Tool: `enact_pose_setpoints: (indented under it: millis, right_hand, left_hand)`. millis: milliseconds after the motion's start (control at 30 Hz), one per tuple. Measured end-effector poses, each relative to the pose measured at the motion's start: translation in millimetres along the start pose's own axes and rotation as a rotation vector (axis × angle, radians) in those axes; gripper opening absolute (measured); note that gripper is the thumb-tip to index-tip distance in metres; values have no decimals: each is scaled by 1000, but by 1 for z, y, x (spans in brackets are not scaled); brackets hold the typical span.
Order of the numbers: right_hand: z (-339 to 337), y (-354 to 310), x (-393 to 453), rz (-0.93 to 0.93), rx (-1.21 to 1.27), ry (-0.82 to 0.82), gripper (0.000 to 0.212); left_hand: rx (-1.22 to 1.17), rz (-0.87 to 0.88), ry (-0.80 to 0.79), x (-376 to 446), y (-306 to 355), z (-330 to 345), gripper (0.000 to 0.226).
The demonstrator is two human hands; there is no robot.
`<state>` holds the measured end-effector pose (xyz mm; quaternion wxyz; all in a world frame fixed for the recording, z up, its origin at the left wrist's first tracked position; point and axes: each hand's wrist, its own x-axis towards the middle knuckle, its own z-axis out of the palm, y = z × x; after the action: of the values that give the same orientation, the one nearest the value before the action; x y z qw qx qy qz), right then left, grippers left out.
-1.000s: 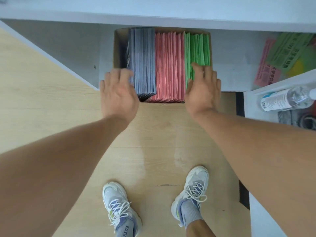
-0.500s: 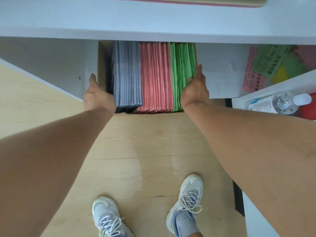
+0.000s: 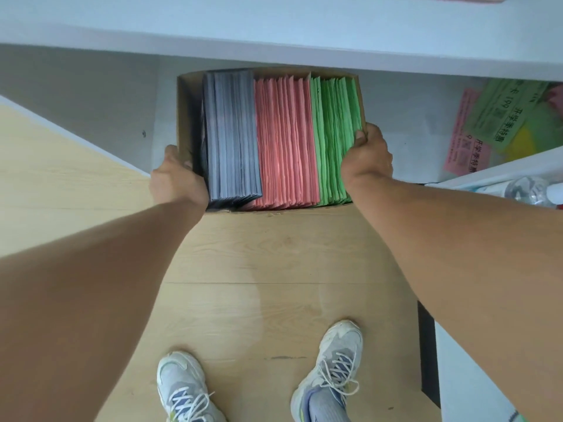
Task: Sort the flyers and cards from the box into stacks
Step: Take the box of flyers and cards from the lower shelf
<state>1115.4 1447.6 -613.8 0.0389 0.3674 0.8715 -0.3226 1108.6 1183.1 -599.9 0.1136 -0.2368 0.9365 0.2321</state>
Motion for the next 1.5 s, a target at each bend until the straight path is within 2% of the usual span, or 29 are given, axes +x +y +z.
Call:
enact_pose_setpoints:
  millis: [133,333,500,667,833,900,1033,1267,1500]
  right_hand:
    - [-1,9,0,-14,-54,20,38]
    - [2,7,9,0,-97,-25,37]
    - [-7,2,-2,-61,-220,24,33]
    - [-35,12,-61,-26,-243,-33,31]
    - [-99,14,-159,130,-162,-88,26]
    - [-141,12,-207,181,-203,-118,29]
    - [-231,-1,-314,328,-190,-70,39]
    - [-373,-45,-493,511,-53,157,41]
    - [-478,-69,-602,579,104,464,37]
  left_hand:
    - [-61,1,-29,-19,-14,5,19]
    - [-126,17,7,-10,-21,10,30]
    - [-136,124,-33,-19,-29,1,66]
    - [-73,149,-85,-51,-42,-33,70]
    - [-86,155,-185,-121,-64,-102,72]
    - [-71,178,-230,-158,-69,-142,72]
    - [-33,275,-329,-226,-67,-236,69]
    - [-43,530,-482,-325,-21,-405,62]
    - [-42,826,-464,-390,37,-479,66]
